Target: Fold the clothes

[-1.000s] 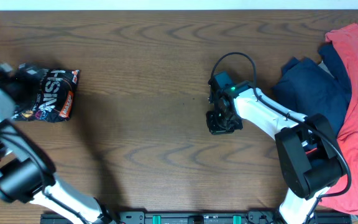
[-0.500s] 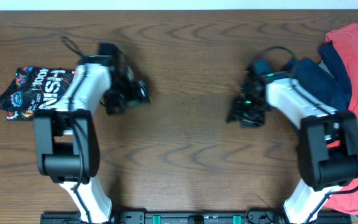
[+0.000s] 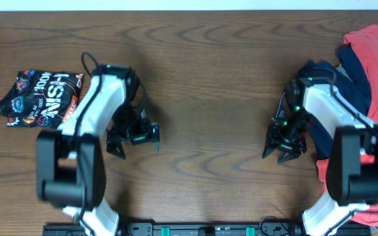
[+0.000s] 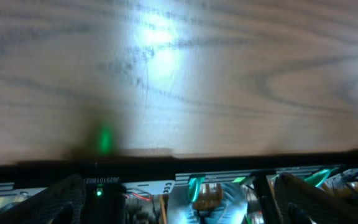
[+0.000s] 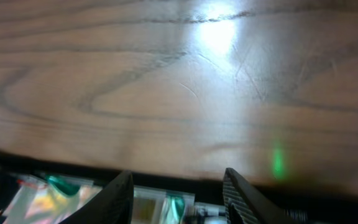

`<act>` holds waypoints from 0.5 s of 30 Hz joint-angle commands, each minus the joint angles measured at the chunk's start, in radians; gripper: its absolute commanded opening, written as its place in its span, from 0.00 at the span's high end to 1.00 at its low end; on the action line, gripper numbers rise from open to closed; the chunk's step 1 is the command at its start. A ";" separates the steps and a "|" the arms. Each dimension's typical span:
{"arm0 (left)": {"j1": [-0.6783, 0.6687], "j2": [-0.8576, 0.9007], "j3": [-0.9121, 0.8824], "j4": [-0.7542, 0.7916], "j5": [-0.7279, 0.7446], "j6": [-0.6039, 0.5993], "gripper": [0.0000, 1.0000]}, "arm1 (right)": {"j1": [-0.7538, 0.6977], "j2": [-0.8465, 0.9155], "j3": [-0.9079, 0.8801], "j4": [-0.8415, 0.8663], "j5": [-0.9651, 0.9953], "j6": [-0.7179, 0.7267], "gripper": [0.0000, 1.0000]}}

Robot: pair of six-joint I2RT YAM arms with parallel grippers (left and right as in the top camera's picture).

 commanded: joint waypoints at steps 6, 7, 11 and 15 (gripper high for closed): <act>-0.039 -0.597 -0.333 0.303 -0.085 -0.126 0.02 | 0.034 -0.631 -0.303 0.298 0.137 0.093 0.56; -0.055 -0.707 -0.384 0.357 -0.138 -0.177 0.02 | 0.049 -0.728 -0.340 0.342 0.170 0.108 0.54; -0.089 -1.060 -0.501 0.527 -0.215 -0.209 0.02 | 0.092 -1.099 -0.437 0.517 0.249 0.117 0.01; -0.089 -1.329 -0.510 0.526 -0.215 -0.209 0.02 | 0.092 -1.380 -0.442 0.500 0.269 0.117 0.01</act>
